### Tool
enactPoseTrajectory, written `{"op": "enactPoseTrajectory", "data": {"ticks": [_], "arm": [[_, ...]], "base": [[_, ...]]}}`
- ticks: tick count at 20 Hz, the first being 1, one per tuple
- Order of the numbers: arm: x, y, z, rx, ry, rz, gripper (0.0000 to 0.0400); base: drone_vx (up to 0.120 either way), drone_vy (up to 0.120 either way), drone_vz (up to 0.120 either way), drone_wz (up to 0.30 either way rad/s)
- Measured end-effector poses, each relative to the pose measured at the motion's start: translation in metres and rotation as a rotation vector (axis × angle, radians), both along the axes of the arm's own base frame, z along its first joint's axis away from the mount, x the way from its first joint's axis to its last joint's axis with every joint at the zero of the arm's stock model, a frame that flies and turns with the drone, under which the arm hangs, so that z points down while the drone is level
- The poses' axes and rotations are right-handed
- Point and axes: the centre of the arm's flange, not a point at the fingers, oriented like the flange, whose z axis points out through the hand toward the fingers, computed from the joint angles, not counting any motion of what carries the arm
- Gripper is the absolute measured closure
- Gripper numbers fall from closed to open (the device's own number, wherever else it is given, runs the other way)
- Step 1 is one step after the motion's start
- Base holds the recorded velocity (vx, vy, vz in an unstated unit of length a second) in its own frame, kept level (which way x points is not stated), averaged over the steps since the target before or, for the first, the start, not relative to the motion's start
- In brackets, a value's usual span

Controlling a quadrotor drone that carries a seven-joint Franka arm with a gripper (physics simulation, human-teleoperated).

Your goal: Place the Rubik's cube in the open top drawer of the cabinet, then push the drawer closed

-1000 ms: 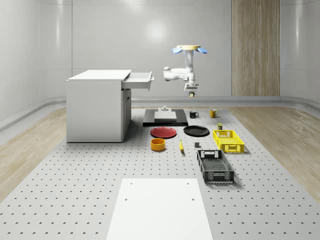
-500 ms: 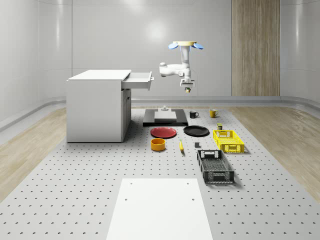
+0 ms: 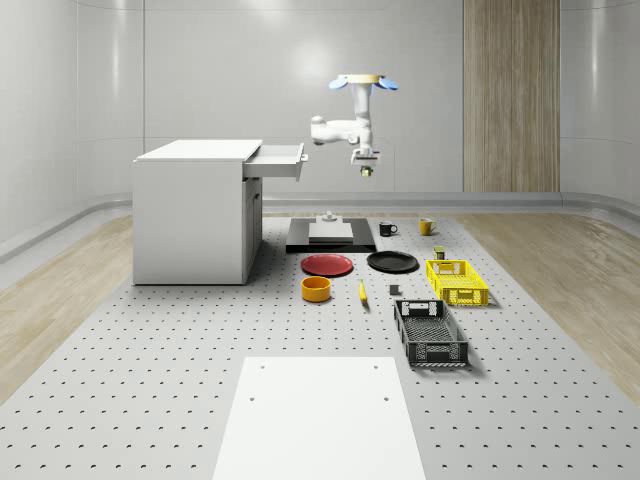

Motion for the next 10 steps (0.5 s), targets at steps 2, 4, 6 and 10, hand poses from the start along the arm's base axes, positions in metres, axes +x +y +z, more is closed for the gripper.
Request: {"op": "enactPoseTrajectory", "data": {"ticks": [2, 4, 6, 10], "arm": [[0.0, 0.0, 0.0, 0.0, 0.0, 0.0, 0.0075], [0.0, 0.0, 0.0, 0.0, 0.0, 0.0, 0.0075], [0.0, 0.0, 0.0, 0.0, 0.0, 0.0, 0.0075], [0.0, 0.0, 0.0, 0.0, 0.0, 0.0, 0.0075]], "base": [[0.0, -0.12, 0.12, 0.0], [0.0, -0.12, 0.12, 0.0], [0.0, -0.12, 0.12, 0.0], [0.0, -0.12, 0.12, 0.0]]}}
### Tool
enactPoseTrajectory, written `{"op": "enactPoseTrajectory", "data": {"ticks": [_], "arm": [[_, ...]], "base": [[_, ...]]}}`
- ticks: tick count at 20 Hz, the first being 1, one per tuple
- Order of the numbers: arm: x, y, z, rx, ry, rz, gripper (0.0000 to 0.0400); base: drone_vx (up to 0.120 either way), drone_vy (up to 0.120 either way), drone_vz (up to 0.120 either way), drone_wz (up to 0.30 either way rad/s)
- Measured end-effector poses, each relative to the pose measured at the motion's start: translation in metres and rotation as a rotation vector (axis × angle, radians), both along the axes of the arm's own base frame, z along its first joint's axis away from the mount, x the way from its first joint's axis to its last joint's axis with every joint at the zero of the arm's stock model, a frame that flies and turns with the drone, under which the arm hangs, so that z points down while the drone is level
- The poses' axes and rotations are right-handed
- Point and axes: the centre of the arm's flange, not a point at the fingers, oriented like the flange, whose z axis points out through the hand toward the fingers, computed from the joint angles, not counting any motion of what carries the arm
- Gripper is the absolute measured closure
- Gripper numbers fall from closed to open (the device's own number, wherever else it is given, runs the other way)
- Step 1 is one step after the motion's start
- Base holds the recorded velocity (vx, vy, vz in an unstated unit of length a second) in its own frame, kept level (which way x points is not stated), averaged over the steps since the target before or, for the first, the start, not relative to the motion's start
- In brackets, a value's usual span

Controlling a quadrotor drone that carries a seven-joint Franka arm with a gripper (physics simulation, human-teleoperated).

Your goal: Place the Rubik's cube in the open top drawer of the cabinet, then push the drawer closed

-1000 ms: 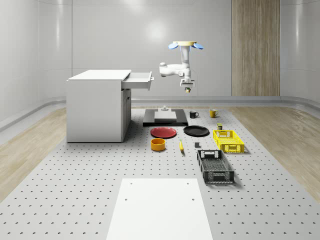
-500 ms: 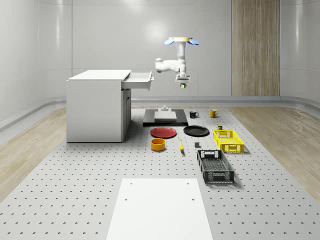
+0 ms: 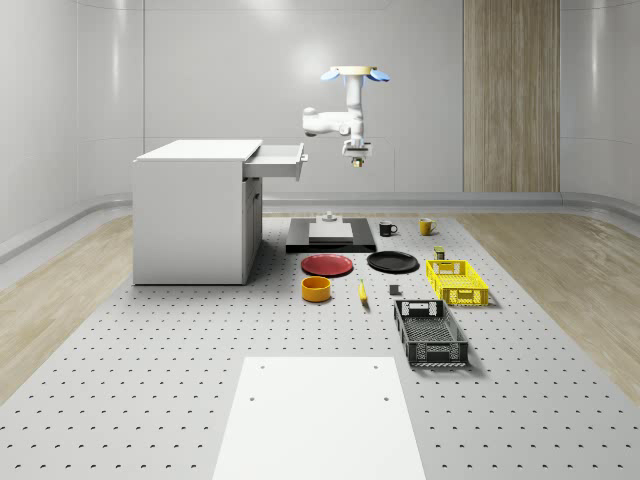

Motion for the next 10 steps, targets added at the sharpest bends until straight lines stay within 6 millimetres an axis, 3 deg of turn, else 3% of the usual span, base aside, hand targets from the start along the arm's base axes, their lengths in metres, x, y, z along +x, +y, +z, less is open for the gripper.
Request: {"op": "enactPoseTrajectory", "data": {"ticks": [10], "arm": [[0.0, 0.0, 0.0, 0.0, 0.0, 0.0, 0.0075]], "base": [[0.0, -0.12, 0.12, 0.0]]}}
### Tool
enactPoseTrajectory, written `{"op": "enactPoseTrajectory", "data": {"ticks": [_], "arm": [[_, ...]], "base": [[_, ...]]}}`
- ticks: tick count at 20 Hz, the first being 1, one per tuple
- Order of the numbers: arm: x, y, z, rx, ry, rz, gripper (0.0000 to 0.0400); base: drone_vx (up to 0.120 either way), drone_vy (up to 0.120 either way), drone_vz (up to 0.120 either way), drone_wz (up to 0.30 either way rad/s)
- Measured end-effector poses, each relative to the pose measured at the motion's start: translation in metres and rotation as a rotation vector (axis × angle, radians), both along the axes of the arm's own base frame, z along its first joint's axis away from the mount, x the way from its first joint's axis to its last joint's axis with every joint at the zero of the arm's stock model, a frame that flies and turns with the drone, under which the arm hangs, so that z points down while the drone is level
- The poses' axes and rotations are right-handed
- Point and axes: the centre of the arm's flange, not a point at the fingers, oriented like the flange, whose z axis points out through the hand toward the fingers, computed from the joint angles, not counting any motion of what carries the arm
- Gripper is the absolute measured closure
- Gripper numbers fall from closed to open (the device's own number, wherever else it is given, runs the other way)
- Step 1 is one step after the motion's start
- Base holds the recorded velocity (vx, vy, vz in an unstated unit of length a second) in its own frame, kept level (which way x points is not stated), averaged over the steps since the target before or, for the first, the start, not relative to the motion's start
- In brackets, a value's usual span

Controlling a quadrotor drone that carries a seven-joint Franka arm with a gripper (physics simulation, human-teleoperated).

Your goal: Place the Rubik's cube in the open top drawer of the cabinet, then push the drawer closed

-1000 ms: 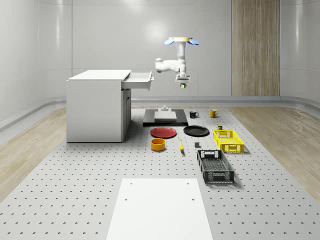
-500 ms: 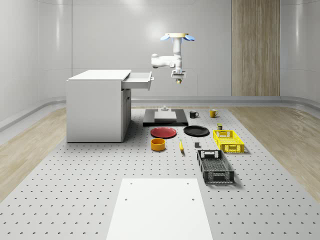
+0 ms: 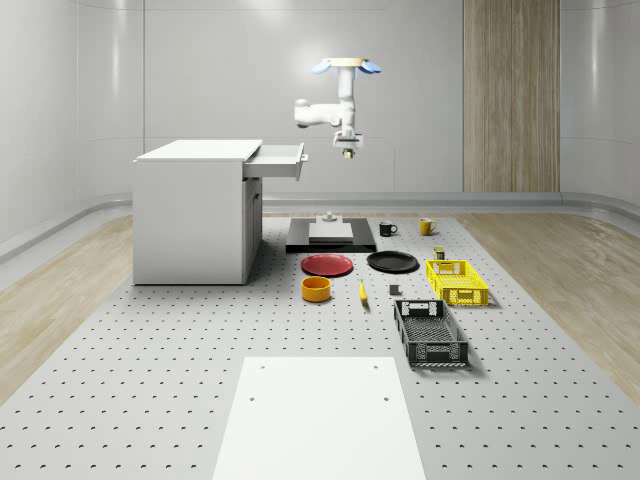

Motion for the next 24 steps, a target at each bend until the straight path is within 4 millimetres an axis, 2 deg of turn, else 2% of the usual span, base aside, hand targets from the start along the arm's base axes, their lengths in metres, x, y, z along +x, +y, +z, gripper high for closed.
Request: {"op": "enactPoseTrajectory", "data": {"ticks": [16, 24], "arm": [[0.0, 0.0, 0.0, 0.0, 0.0, 0.0, 0.0075], [0.0, 0.0, 0.0, 0.0, 0.0, 0.0, 0.0075]], "base": [[0.0, -0.12, 0.12, 0.0], [0.0, -0.12, 0.01, 0.0]]}}
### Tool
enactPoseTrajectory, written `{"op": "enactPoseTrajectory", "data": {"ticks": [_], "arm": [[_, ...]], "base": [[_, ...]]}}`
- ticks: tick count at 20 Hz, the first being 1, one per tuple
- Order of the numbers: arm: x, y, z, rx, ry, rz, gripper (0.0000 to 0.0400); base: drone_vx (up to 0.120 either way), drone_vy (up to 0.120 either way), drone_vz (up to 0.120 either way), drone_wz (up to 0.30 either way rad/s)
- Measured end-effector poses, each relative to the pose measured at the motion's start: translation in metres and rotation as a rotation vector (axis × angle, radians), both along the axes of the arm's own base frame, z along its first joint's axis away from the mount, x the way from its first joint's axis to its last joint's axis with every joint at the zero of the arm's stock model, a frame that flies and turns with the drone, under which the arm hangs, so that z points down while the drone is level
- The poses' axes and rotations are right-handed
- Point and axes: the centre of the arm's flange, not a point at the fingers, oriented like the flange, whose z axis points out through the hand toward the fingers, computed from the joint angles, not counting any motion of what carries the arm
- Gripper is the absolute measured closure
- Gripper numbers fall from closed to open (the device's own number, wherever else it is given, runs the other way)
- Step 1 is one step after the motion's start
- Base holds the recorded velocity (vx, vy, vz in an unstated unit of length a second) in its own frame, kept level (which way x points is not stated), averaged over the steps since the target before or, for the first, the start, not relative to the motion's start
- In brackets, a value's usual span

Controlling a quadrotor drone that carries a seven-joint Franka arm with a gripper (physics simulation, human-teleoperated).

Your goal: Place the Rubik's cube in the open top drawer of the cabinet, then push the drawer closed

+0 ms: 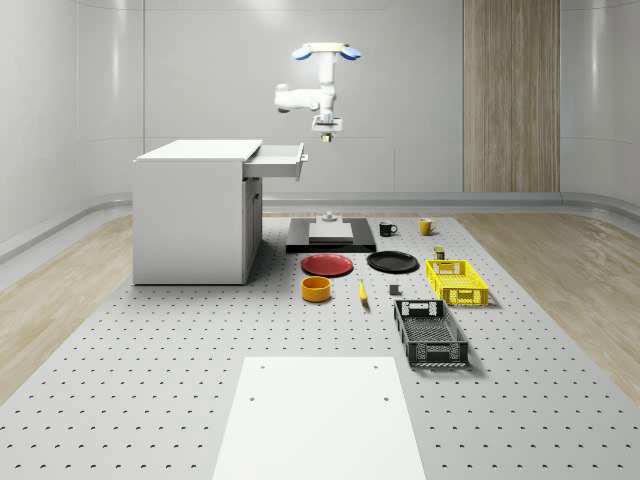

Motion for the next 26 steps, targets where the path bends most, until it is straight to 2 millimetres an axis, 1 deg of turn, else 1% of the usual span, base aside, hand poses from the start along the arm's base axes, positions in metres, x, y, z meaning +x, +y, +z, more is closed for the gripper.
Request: {"op": "enactPoseTrajectory", "data": {"ticks": [8, 11, 26], "arm": [[0.0, 0.0, 0.0, 0.0, 0.0, 0.0, 0.0075], [0.0, 0.0, 0.0, 0.0, 0.0, 0.0, 0.0075], [0.0, 0.0, 0.0, 0.0, 0.0, 0.0, 0.0075]], "base": [[0.0, -0.12, 0.0, 0.0], [0.0, -0.12, 0.067, 0.0], [0.0, -0.12, 0.0, 0.0]]}}
